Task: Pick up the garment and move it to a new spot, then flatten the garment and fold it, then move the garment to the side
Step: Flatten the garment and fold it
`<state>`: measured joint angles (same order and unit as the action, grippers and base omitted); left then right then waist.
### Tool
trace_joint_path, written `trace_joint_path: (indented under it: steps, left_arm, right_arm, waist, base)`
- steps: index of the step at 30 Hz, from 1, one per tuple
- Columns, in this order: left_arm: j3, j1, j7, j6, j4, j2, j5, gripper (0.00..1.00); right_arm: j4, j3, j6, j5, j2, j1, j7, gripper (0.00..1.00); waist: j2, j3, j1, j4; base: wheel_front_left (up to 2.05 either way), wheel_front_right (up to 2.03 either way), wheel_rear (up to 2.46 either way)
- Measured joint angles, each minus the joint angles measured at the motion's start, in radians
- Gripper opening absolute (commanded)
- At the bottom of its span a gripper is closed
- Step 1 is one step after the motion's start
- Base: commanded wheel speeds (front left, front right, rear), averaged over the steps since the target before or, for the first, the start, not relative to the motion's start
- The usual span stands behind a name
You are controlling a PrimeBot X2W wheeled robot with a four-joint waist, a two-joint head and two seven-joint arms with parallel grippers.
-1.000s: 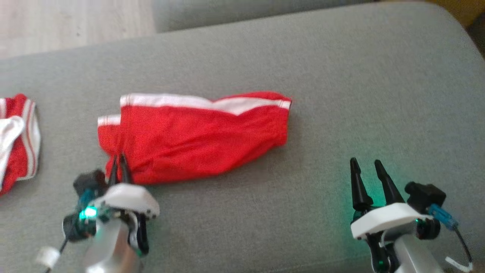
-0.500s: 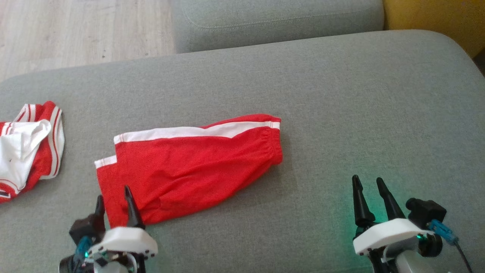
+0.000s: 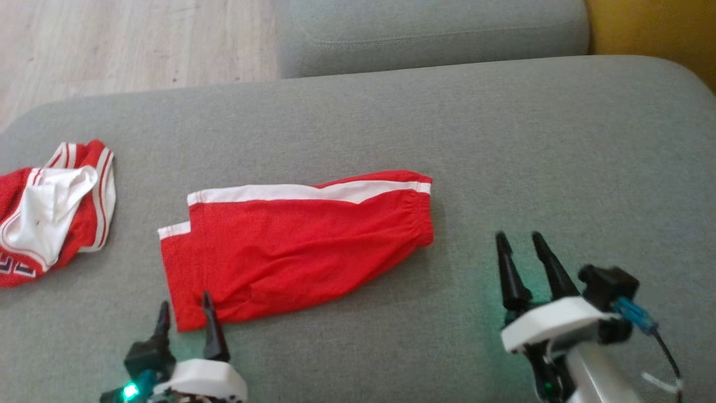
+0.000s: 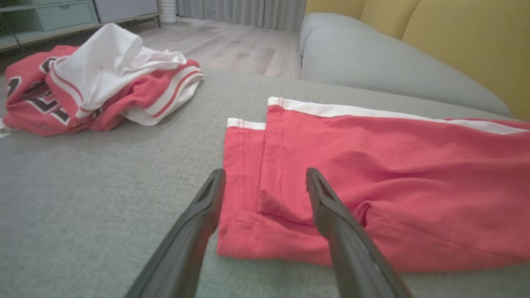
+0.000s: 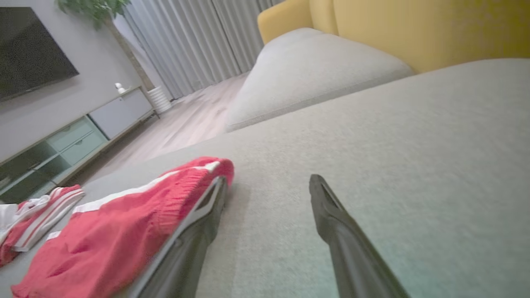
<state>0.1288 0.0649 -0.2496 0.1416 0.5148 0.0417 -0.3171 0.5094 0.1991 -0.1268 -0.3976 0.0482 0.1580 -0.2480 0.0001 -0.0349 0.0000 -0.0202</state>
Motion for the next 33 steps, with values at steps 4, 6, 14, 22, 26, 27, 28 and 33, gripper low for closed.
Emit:
trace_joint_path:
  steps: [4, 6, 14, 22, 26, 27, 28, 33]
  left_arm:
    - [0.039, 0.001, 0.0, -0.002, 0.0, 0.0, 0.0, 1.0]
    - [0.067, 0.003, 0.0, -0.009, 0.001, 0.0, 0.0, 1.0]
    - [0.155, 0.033, 0.0, -0.02, 0.021, 0.001, -0.012, 1.0]
    - [0.16, 0.035, 0.0, -0.019, 0.026, 0.001, -0.021, 1.0]
    - [0.162, 0.042, 0.0, -0.019, 0.022, 0.001, -0.02, 1.0]
    - [0.164, 0.046, 0.0, -0.019, 0.021, 0.001, -0.02, 1.0]
    - [0.165, 0.051, 0.0, -0.019, 0.022, 0.001, -0.02, 1.0]
    - [0.187, 0.074, 0.0, -0.019, 0.02, 0.001, -0.02, 1.0]
  right_arm:
    - [0.005, 0.062, 0.0, -0.011, 0.0, 0.056, 0.0, 1.0]
    - [0.029, 0.097, 0.0, -0.023, 0.0, 0.109, 0.0, 1.0]
    - [0.285, 0.14, 0.0, -0.022, 0.002, 0.271, 0.0, 1.0]
    - [0.442, 0.09, 0.0, -0.052, 0.004, 0.272, -0.009, 1.0]
    - [0.412, 0.175, 0.0, -0.163, 0.021, 0.269, -0.016, 1.0]
    - [0.401, 0.209, 0.0, -0.192, 0.027, 0.268, -0.016, 1.0]
    - [0.382, 0.246, 0.0, -0.232, 0.032, 0.264, -0.016, 1.0]
    - [0.369, 0.337, 0.004, -0.351, 0.033, 0.275, -0.017, 0.24]
  waist:
    - [0.0, -0.009, 0.0, 0.023]
    - [0.0, -0.016, 0.0, 0.043]
    - [0.0, -0.053, 0.0001, 0.155]
    - [0.0, -0.109, 0.0001, 0.22]
    - [0.0, -0.119, 0.0, 0.225]
    - [0.0, -0.121, 0.0001, 0.226]
    - [0.0, -0.123, 0.0001, 0.228]
    - [0.0, -0.133, 0.0, 0.239]
  base:
    - [0.0, 0.0, 0.0]
    - [0.0, 0.0, 0.0]
    - [0.0, 0.0, 0.0]
    - [0.0, 0.0, 0.0]
    - [0.0, 0.0, 0.0]
    - [0.0, 0.0, 0.0]
    - [0.0, 0.0, 0.0]
    - [0.0, 0.0, 0.0]
